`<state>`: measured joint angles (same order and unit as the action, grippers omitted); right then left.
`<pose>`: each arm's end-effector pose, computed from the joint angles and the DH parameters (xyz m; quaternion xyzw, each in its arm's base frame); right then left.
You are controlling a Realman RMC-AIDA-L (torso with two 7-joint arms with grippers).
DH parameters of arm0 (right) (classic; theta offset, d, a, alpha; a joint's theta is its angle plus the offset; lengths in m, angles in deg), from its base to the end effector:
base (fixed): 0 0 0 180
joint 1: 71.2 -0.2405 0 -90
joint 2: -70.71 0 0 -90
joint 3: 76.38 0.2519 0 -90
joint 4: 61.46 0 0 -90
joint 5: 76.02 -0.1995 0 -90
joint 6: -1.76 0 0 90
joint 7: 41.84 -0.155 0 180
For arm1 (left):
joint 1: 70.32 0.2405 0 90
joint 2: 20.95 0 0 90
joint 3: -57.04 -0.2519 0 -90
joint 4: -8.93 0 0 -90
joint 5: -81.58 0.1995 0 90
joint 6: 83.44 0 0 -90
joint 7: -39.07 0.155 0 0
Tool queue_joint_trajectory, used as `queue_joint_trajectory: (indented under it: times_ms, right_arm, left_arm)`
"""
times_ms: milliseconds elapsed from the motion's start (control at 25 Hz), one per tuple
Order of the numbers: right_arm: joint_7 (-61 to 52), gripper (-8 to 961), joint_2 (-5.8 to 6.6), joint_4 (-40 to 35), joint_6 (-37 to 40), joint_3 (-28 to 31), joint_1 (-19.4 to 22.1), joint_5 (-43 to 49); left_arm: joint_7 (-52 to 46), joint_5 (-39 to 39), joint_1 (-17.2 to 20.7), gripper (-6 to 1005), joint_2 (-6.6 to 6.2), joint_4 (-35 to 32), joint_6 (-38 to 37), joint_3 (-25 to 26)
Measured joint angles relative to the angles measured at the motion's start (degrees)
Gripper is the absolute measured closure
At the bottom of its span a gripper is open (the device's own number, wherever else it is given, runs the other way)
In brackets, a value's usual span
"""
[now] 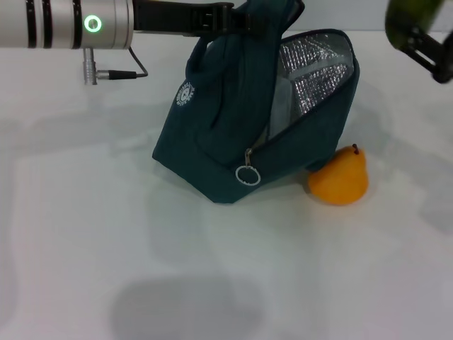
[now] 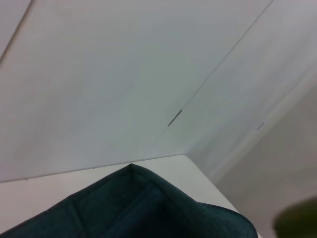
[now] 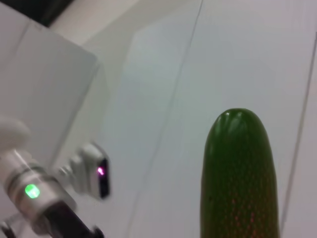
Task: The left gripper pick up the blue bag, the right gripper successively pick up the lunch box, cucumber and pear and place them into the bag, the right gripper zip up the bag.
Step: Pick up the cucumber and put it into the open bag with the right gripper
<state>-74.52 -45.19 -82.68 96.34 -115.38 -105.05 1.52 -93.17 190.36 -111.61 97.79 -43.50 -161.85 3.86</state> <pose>0.2030 0.3522 0.0432 -0.8218 -0.0836 0.4310 0.3633 -0.1380 0.3989 0.0126 -0.8629 -0.4233 -0.2623 0.0865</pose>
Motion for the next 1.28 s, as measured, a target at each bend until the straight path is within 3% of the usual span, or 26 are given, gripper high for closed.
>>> queue_joint_trajectory:
  times_ms: [200,560,1280]
  right_arm:
    - [6.4,362,-0.13,5.6,-5.7,-0.4,-3.4,-0.5]
    - [13.4,360,-0.28,13.6,-9.3,-0.4,-8.2,-0.5]
    - [16.3,355,-0.29,19.6,-16.0,0.1,-9.0,-0.5]
  left_arm:
    - [0.0,0.0,-0.1,933,0.01,0.0,0.0,0.0]
    - [0.3,0.0,-0.8,933,0.28,0.1,0.0,-0.1]
    - [0.3,0.0,-0.2,933,0.36,0.1,0.0,-0.2]
